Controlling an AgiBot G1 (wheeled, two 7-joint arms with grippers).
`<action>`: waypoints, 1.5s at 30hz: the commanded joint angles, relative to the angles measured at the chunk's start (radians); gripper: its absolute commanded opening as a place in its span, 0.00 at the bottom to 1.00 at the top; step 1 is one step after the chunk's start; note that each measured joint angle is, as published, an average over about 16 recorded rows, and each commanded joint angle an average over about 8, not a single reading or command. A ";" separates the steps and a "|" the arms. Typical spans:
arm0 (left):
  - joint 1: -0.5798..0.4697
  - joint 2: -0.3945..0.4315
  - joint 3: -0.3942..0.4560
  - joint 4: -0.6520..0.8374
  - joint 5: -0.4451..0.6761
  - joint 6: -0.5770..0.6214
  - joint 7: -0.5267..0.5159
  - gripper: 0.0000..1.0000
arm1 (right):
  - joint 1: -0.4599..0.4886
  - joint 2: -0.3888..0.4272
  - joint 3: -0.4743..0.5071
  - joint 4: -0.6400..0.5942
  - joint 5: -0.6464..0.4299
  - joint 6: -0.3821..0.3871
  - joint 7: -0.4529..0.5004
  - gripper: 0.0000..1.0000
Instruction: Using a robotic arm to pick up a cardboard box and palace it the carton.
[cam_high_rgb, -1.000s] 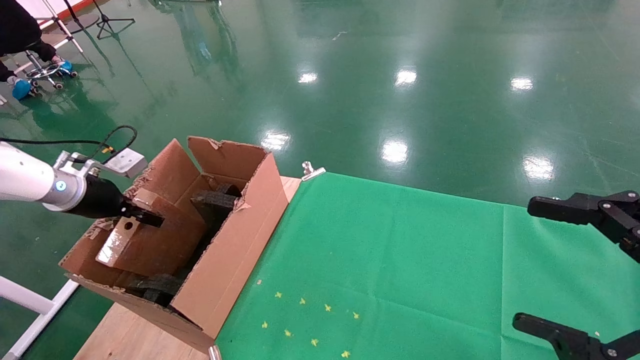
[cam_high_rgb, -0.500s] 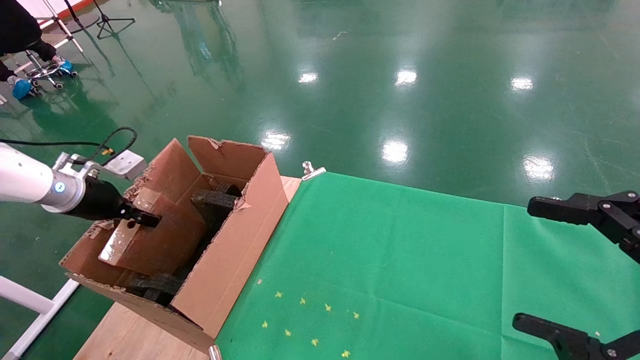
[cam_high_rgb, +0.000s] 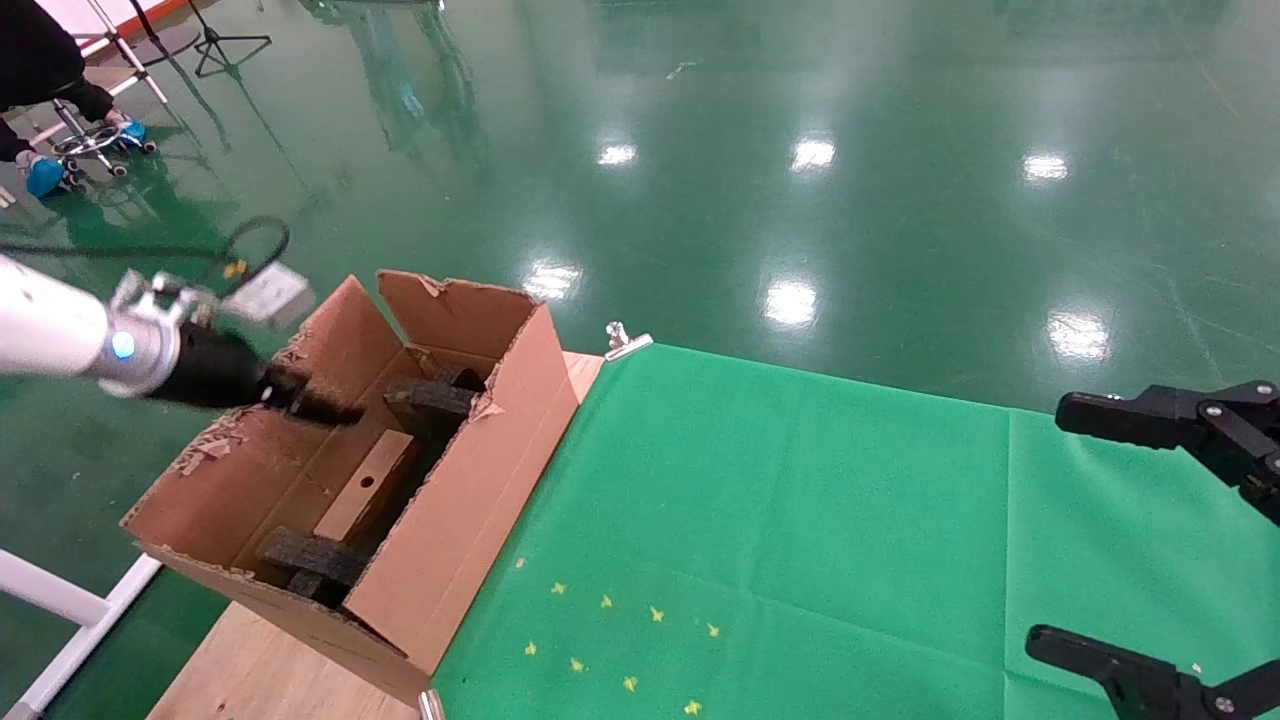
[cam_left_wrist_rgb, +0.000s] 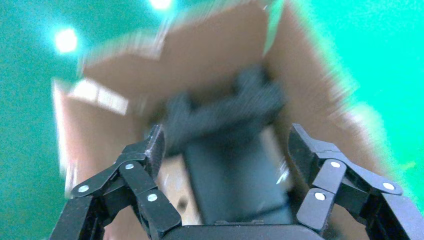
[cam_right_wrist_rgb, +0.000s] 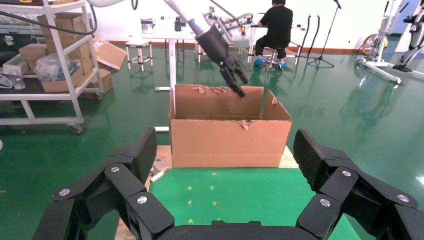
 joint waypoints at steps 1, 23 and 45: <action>-0.003 -0.021 -0.030 -0.044 -0.056 0.037 0.025 1.00 | 0.000 0.000 0.000 0.000 0.000 0.000 0.000 1.00; 0.062 -0.081 -0.101 -0.225 -0.206 0.107 0.072 1.00 | 0.000 0.000 0.000 0.000 0.000 0.000 0.000 1.00; 0.297 -0.072 -0.259 -0.475 -0.510 0.184 0.167 1.00 | 0.000 0.000 -0.001 -0.001 0.001 0.001 0.000 1.00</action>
